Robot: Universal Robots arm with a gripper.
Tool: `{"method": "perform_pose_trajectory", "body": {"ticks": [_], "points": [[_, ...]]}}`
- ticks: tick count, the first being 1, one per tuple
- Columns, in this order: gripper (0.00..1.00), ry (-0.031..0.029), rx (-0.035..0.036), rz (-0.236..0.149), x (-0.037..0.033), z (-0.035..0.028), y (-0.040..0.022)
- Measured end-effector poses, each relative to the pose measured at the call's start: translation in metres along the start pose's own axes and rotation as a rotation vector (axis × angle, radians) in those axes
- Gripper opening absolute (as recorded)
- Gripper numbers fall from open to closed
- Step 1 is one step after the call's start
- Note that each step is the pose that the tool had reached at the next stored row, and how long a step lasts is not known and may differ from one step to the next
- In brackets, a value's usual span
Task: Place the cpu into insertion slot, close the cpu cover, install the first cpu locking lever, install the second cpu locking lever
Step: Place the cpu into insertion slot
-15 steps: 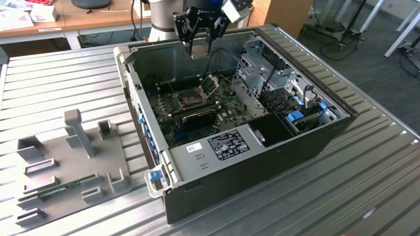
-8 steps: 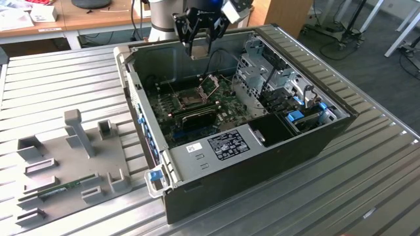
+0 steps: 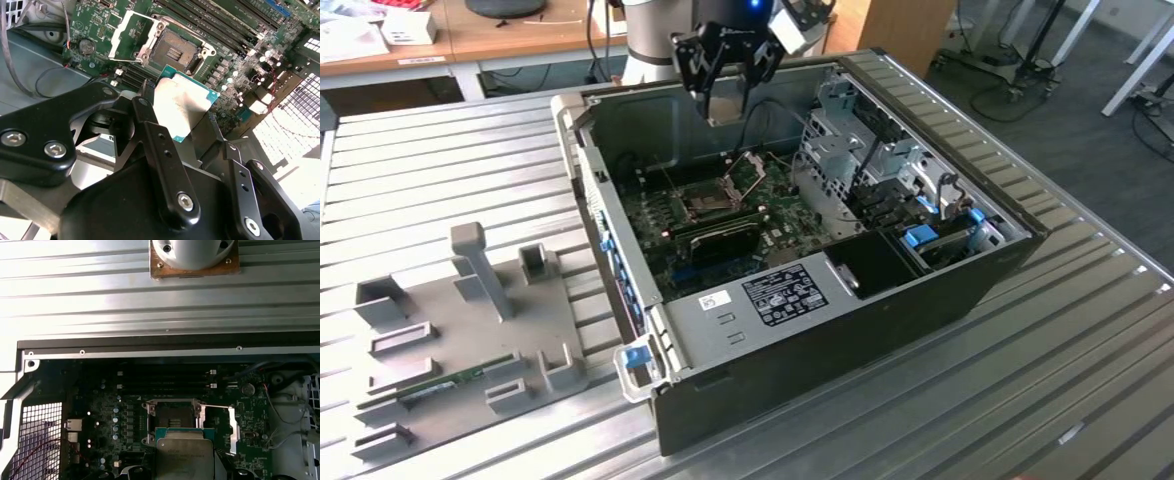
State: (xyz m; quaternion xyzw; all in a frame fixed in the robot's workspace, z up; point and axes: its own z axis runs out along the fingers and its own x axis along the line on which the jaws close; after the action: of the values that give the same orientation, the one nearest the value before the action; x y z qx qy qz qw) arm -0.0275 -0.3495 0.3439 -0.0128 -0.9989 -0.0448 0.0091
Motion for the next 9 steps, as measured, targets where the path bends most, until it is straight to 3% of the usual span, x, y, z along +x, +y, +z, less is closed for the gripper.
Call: {"method": "perform_pose_trajectory", "body": {"ticks": [5, 9], "points": [[0.54, 0.0, -0.0001, 0.0, 0.0019, 0.0068, -0.0006], [0.54, 0.0001, 0.0001, 0.0, 0.002, 0.0075, -0.0007]]}}
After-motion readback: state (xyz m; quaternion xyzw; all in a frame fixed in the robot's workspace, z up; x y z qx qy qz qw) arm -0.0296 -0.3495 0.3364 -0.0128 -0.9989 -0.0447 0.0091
